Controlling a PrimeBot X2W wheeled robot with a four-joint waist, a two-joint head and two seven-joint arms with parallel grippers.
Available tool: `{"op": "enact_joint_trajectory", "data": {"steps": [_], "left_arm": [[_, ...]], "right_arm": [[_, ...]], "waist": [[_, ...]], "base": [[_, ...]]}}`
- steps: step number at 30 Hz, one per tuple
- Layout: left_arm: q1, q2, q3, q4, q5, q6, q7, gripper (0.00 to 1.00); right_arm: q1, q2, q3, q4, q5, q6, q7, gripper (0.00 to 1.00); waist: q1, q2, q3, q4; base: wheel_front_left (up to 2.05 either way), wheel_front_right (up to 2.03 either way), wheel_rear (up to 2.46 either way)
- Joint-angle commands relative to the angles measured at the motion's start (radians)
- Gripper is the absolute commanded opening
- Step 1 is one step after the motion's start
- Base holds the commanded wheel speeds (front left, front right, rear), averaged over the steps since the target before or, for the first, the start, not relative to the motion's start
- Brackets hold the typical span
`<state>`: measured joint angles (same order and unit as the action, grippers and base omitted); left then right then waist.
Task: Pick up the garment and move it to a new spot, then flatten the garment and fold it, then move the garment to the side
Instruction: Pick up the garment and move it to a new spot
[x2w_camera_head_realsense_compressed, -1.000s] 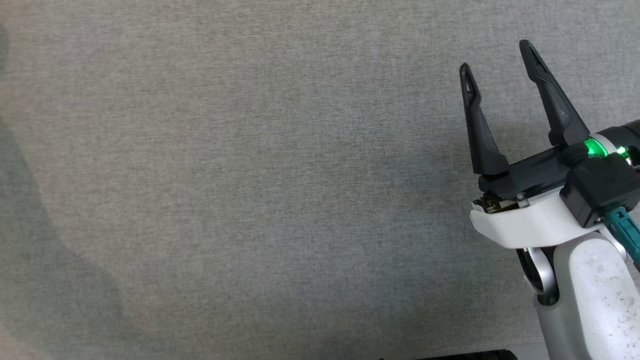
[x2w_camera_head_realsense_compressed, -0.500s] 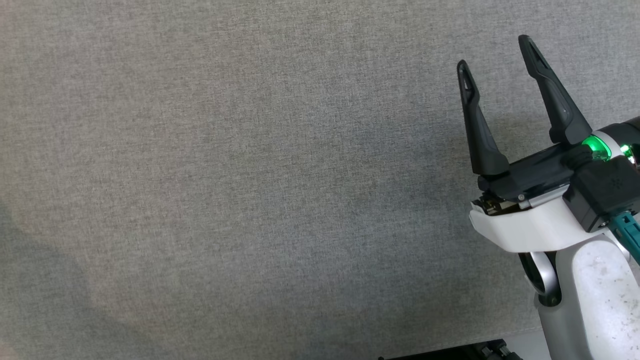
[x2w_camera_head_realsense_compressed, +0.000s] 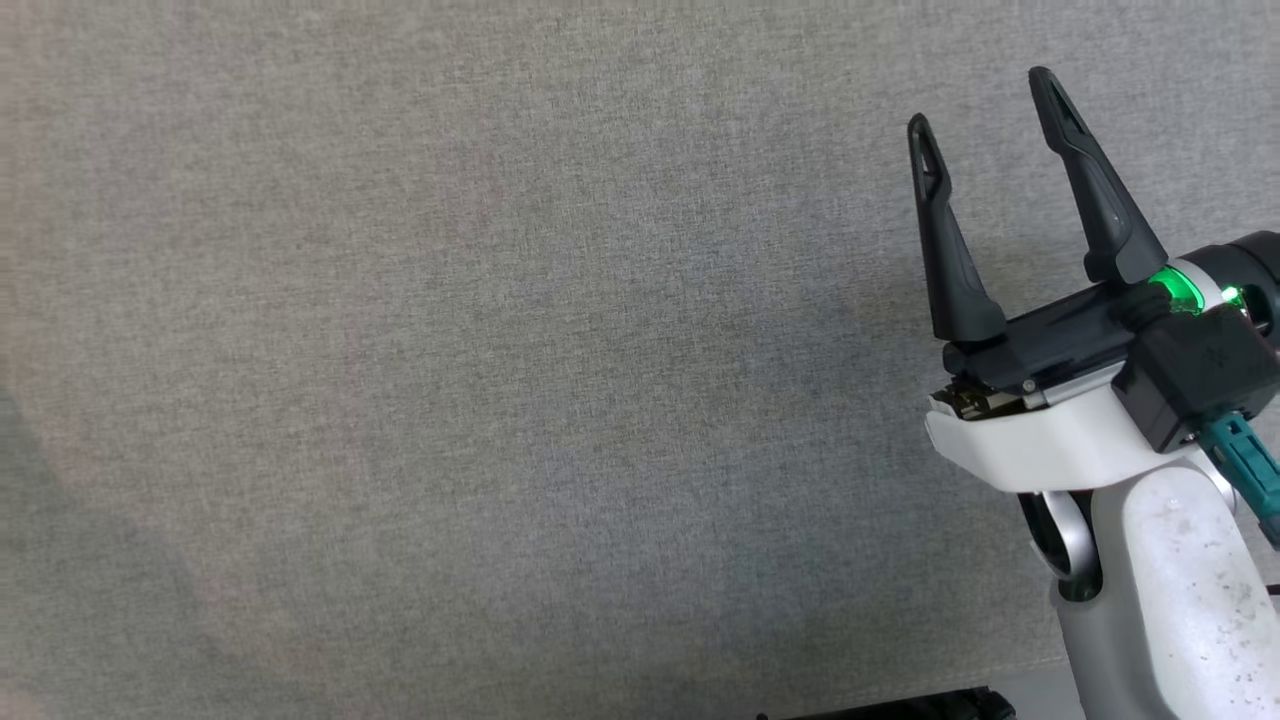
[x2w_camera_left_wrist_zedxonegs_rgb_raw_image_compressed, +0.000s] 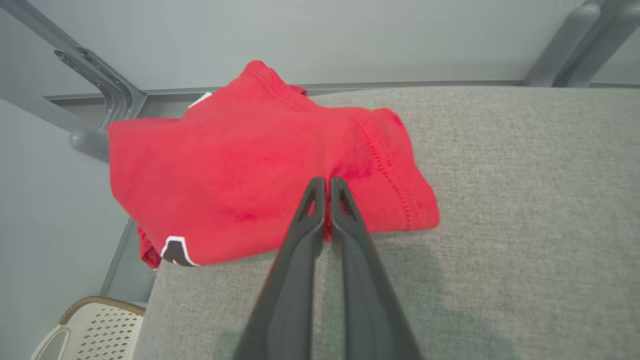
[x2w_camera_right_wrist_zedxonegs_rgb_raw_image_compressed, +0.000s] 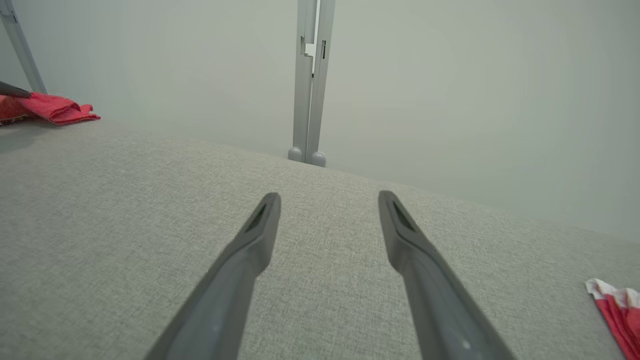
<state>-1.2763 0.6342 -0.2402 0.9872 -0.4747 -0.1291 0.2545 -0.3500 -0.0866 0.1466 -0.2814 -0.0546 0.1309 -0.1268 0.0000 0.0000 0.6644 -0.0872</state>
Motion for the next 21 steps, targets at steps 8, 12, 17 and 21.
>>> {"op": "enact_joint_trajectory", "data": {"steps": [8,12,17,21], "left_arm": [[-0.020,0.049,-0.084,-0.048,0.005,-0.001,-0.024,0.00],[-0.020,0.050,-0.139,-0.096,-0.020,-0.001,-0.027,0.00],[0.009,0.038,-0.239,-0.185,-0.067,-0.001,0.007,0.00],[0.034,0.019,-0.331,-0.283,-0.117,-0.001,0.029,0.00]], "right_arm": [[0.009,0.015,-0.015,0.081,0.021,0.000,-0.037,1.00],[0.024,0.022,-0.024,0.134,0.035,0.000,-0.058,1.00],[0.050,0.029,-0.039,0.192,0.053,0.000,-0.078,1.00],[0.072,0.033,-0.052,0.226,0.064,0.000,-0.088,1.00]], "waist": [[0.0000,0.0000,-0.169,-0.003],[0.0000,0.0000,-0.258,-0.010],[0.0000,0.0000,-0.370,-0.022],[0.0000,0.0000,-0.443,-0.033]], "base": [[0.00,0.00,0.00],[0.00,0.00,0.00],[0.00,0.00,0.00],[0.00,0.00,0.00]]}}
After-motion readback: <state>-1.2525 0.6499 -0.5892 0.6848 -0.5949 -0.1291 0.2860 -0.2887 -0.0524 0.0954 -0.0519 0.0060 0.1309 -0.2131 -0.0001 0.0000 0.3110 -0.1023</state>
